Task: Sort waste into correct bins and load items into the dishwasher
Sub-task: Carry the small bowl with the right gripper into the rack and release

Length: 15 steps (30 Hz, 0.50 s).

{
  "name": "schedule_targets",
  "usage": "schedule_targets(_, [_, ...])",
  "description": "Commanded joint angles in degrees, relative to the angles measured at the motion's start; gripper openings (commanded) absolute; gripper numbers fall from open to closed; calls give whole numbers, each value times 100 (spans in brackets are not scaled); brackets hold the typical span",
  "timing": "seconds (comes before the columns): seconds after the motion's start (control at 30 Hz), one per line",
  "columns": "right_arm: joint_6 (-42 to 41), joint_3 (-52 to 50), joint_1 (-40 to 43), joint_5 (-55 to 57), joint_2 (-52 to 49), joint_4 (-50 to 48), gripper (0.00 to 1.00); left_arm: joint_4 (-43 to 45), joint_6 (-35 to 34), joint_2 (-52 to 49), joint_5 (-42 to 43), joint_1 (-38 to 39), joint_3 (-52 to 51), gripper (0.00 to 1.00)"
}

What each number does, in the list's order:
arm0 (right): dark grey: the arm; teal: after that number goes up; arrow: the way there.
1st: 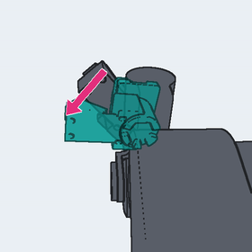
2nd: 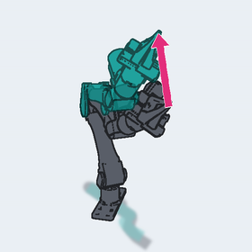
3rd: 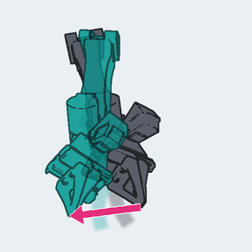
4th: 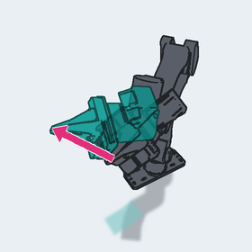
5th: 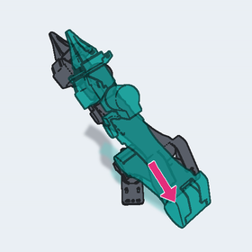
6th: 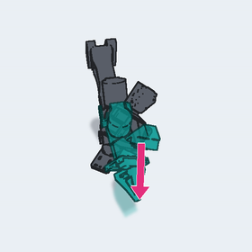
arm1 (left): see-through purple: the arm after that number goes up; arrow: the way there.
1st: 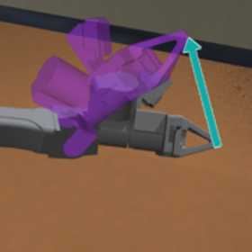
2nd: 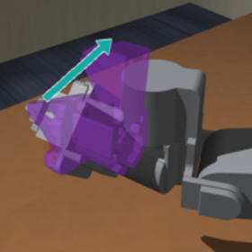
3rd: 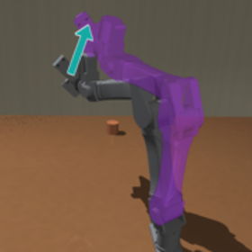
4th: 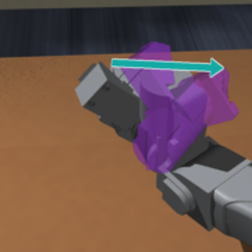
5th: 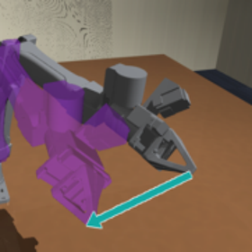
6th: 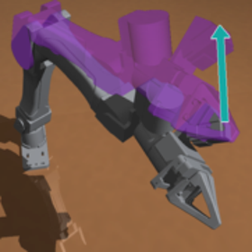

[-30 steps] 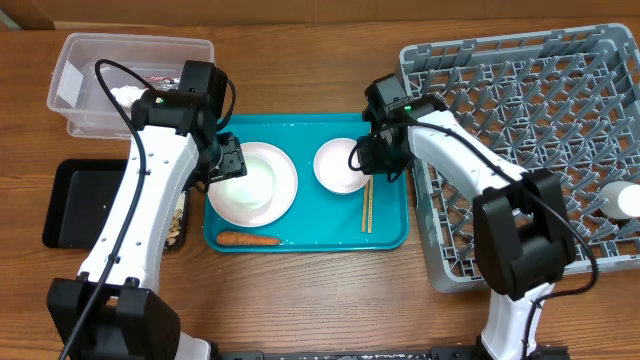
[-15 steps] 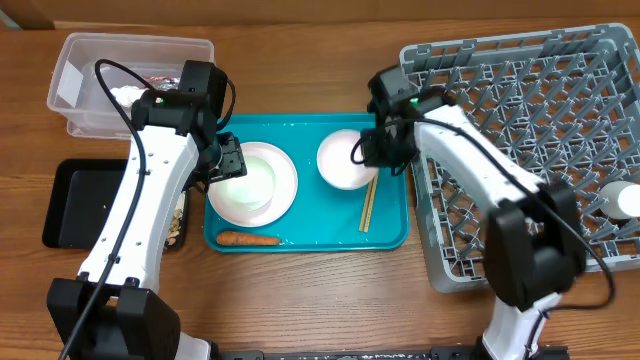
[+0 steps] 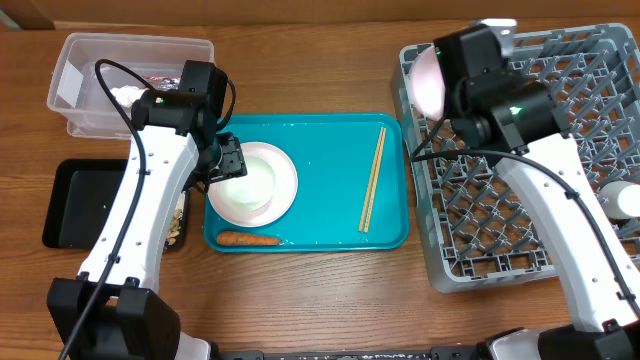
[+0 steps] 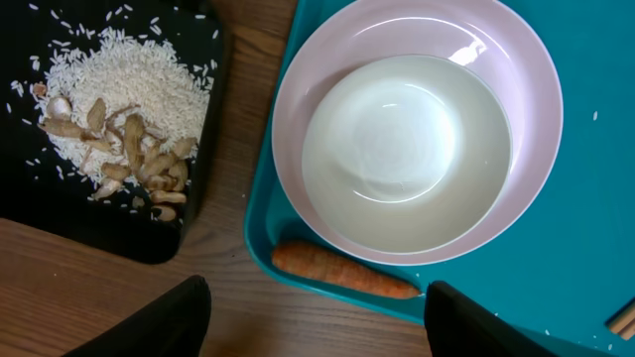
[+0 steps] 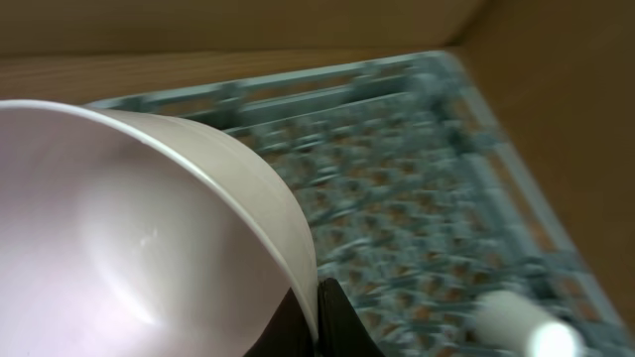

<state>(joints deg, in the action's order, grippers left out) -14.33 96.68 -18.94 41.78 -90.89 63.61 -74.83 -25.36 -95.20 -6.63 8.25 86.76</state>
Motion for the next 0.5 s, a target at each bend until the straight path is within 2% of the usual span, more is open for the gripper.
schedule_targets(0.0, [-31,85,273,1930,136,-127,4,55,-39,120,24,2,72,72])
schedule_targets(0.13, [-31,85,914,2570,136,-750,4,101,-39,120,24,2,72,72])
schedule_targets(0.23, [-31,83,1639,2334,120,-1351,4,138,-39,120,26,2,72,73])
schedule_targets(0.47, [-33,79,2859,2127,-26,-1869,4,133,-42,120,31,2,72,75])
